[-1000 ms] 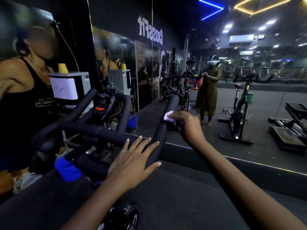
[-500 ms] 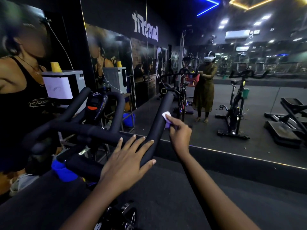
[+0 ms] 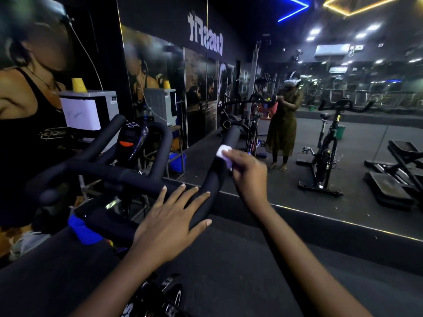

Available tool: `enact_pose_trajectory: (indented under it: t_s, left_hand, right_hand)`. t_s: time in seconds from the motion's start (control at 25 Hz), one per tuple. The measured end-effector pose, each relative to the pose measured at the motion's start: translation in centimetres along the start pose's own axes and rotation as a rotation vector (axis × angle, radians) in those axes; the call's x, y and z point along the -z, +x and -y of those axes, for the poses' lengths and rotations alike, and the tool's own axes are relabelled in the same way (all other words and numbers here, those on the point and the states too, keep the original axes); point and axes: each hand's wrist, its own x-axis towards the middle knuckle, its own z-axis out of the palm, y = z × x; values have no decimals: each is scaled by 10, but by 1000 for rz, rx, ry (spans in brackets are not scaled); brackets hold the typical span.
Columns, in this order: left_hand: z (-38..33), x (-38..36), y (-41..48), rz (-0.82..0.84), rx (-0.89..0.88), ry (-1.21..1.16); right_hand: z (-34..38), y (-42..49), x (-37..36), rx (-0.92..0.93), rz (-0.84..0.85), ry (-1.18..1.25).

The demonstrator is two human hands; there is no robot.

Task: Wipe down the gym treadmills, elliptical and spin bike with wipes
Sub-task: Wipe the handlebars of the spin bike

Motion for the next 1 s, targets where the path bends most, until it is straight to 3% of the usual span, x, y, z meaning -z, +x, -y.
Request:
enact_pose_trajectory:
  t_s: [0.16, 0.28, 0.44, 0.52, 0.6, 0.76, 0.92, 1.0]
  left_hand:
    - [-2, 1, 2, -18, 30, 1]
    - [-1, -2, 4, -41, 44, 13]
    - [-1, -4, 4, -59, 48, 9]
    - [-1, -3, 4, -61, 47, -7]
    - [-1, -1, 4, -68, 43, 4]
    - [-1, -3, 4, -66, 43, 4]
    - [0, -6, 4, -79, 39, -4]
    - [1, -7, 4, -93, 30, 9]
  right_hand:
    - [-20, 90, -12, 225, 525, -796]
    - [-17, 94, -21, 344, 679, -1076]
    - [3, 50, -17, 540, 625, -877]
    - [10, 31, -15, 588, 796, -865]
    - [12, 32, -9, 519, 870, -792]
    - [-11, 93, 3, 309, 587, -633]
    - [-42, 116, 7, 145, 522, -471]
    - [-52, 112, 0, -32, 398, -351]
